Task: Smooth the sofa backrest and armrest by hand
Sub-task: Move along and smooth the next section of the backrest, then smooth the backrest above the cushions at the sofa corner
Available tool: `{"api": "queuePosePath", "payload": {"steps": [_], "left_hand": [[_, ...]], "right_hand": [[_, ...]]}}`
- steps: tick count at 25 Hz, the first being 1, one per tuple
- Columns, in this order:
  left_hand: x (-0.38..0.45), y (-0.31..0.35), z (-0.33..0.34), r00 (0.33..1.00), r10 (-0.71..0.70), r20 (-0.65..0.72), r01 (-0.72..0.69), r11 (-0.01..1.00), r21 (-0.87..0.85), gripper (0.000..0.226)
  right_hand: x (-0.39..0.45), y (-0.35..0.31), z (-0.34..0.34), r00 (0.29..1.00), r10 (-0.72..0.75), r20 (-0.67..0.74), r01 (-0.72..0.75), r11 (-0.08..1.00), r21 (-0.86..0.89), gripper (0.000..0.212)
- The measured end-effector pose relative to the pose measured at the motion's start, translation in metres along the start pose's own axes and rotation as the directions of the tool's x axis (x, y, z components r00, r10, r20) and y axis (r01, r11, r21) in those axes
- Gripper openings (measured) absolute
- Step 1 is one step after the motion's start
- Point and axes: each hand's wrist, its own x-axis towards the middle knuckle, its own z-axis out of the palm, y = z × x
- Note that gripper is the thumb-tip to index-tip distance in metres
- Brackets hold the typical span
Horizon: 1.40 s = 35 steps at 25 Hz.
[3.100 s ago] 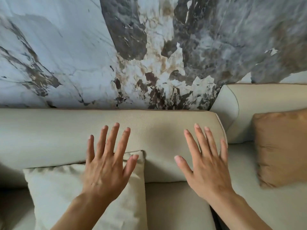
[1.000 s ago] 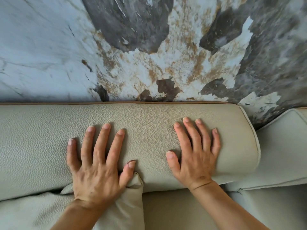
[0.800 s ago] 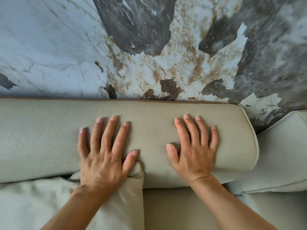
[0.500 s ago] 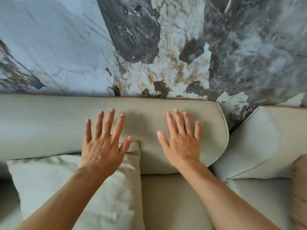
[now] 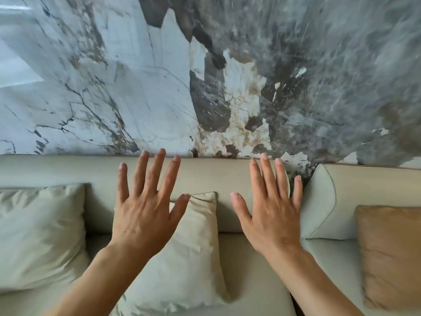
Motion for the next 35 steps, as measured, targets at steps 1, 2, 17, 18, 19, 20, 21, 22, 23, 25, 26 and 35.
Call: {"api": "queuePosePath", "payload": {"steps": [1, 2, 17, 18, 19, 20, 21, 22, 23, 25, 26, 35], "left_hand": [[-0.007, -0.002, -0.030, 1.000, 0.009, -0.019, -0.009, 1.000, 0.003, 0.070], [-0.015, -0.004, -0.060, 0.999, 0.017, -0.040, -0.017, 1.000, 0.006, 0.070], [-0.100, -0.012, -0.360, 0.957, 0.037, -0.289, -0.021, 0.998, 0.055, 0.067], [-0.105, -0.007, -0.368, 0.955, 0.032, -0.294, -0.014, 0.998, 0.061, 0.067], [-0.111, -0.003, -0.375, 0.955, 0.026, -0.295, -0.005, 0.997, 0.072, 0.067], [-0.117, 0.002, -0.380, 0.956, 0.023, -0.292, 0.002, 0.996, 0.085, 0.068], [-0.123, 0.006, -0.385, 0.957, 0.021, -0.290, 0.007, 0.995, 0.095, 0.068], [-0.128, 0.010, -0.390, 0.957, 0.018, -0.288, 0.012, 0.994, 0.104, 0.067], [-0.133, 0.012, -0.395, 0.959, 0.012, -0.283, 0.020, 0.994, 0.111, 0.067], [-0.145, 0.012, -0.404, 0.961, -0.021, -0.275, 0.056, 0.991, 0.122, 0.066], [-0.152, 0.009, -0.408, 0.961, -0.040, -0.275, 0.077, 0.989, 0.127, 0.066], [-0.224, -0.087, -0.440, 0.950, -0.186, -0.252, 0.240, 0.949, 0.206, 0.065]], "right_hand": [[-0.005, -0.010, -0.030, 1.000, 0.000, -0.012, 0.000, 1.000, -0.007, 0.072], [-0.012, -0.020, -0.061, 1.000, 0.001, -0.024, -0.001, 1.000, -0.017, 0.072], [-0.097, -0.102, -0.404, 0.944, -0.007, -0.328, -0.007, 0.999, -0.043, 0.073], [-0.102, -0.101, -0.412, 0.941, -0.007, -0.337, -0.005, 0.999, -0.036, 0.073], [-0.108, -0.099, -0.418, 0.940, -0.010, -0.340, -0.002, 0.999, -0.035, 0.073], [-0.113, -0.097, -0.422, 0.939, -0.014, -0.342, 0.002, 0.999, -0.034, 0.073], [-0.118, -0.095, -0.425, 0.939, -0.018, -0.344, 0.008, 1.000, -0.030, 0.073], [-0.121, -0.093, -0.427, 0.938, -0.024, -0.345, 0.017, 1.000, -0.023, 0.073], [-0.123, -0.092, -0.429, 0.940, -0.029, -0.341, 0.025, 1.000, -0.016, 0.073], [-0.128, -0.095, -0.429, 0.942, -0.048, -0.331, 0.048, 0.999, -0.009, 0.073], [-0.130, -0.099, -0.428, 0.942, -0.063, -0.329, 0.067, 0.998, 0.000, 0.073], [-0.146, -0.206, -0.410, 0.935, -0.166, -0.315, 0.221, 0.964, 0.146, 0.073]]}}
